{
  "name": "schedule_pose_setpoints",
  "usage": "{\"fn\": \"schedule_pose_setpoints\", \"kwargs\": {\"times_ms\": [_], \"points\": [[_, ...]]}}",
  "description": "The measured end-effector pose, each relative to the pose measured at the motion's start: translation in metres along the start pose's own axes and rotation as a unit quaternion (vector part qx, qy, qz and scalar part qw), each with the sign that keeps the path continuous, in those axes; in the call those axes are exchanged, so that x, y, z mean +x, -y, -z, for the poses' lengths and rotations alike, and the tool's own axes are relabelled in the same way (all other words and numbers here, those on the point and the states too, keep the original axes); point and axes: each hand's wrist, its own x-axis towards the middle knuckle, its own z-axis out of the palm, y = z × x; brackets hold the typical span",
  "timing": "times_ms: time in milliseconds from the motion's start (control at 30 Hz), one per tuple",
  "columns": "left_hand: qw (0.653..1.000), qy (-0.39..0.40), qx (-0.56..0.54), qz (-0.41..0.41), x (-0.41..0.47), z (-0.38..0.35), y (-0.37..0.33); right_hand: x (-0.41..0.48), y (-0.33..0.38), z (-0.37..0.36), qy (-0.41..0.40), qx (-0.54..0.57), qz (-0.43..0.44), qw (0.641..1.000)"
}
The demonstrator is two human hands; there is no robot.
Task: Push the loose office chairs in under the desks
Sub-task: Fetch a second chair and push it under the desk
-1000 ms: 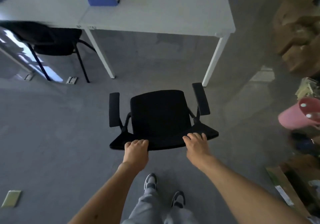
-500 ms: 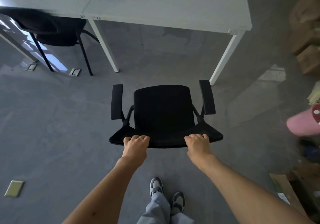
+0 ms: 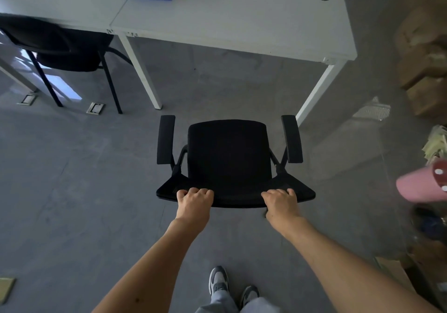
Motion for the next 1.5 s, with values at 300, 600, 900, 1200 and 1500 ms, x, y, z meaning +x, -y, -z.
{"fn": "schedule_pose_setpoints", "kwargs": {"times_ms": [300, 600, 900, 1200, 1500], "points": [[1.0, 0.016, 0.021, -0.005, 0.063, 0.026, 0.014, 0.056, -0.002, 0.026, -0.006, 0.007, -0.01, 1.0], [0.999, 0.02, 0.029, -0.007, 0.145, 0.058, 0.027, 0.132, -0.011, 0.063, -0.017, 0.016, -0.015, 1.0], [0.999, 0.026, 0.03, -0.012, 0.199, 0.087, 0.038, 0.183, -0.014, 0.088, -0.008, 0.027, -0.022, 0.999], [0.999, 0.016, 0.035, -0.016, 0.257, 0.113, 0.044, 0.238, -0.022, 0.111, -0.015, 0.033, -0.026, 0.999], [0.999, 0.019, 0.033, -0.031, 0.344, 0.142, 0.062, 0.311, -0.027, 0.149, -0.031, 0.042, -0.041, 0.998]]}}
